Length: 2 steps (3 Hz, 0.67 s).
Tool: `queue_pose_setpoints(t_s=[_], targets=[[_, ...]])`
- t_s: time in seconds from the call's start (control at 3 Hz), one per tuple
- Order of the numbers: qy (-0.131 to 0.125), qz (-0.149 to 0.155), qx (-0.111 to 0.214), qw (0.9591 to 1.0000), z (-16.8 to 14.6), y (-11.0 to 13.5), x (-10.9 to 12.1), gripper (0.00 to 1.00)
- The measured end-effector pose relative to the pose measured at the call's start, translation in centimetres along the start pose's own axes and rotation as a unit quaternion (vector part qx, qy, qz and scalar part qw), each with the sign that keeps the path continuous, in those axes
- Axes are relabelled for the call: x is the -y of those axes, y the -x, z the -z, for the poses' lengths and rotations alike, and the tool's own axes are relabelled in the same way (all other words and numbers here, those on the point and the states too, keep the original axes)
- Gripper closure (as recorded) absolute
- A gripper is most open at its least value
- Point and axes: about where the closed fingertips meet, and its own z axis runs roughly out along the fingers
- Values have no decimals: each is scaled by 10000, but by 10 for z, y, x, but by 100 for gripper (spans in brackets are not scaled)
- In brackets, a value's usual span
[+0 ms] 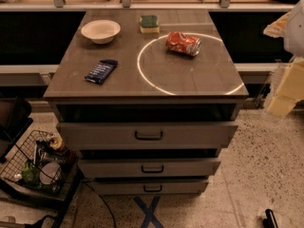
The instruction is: Place coke can upright
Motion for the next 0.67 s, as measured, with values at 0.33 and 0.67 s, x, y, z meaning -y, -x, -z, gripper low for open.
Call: queue_pose_setpoints(t_s=[0.33,0.67], targets=[[-1,0,0,10000,0,0,0,0],[-130,-55,122,9998,-6,17,10,0]])
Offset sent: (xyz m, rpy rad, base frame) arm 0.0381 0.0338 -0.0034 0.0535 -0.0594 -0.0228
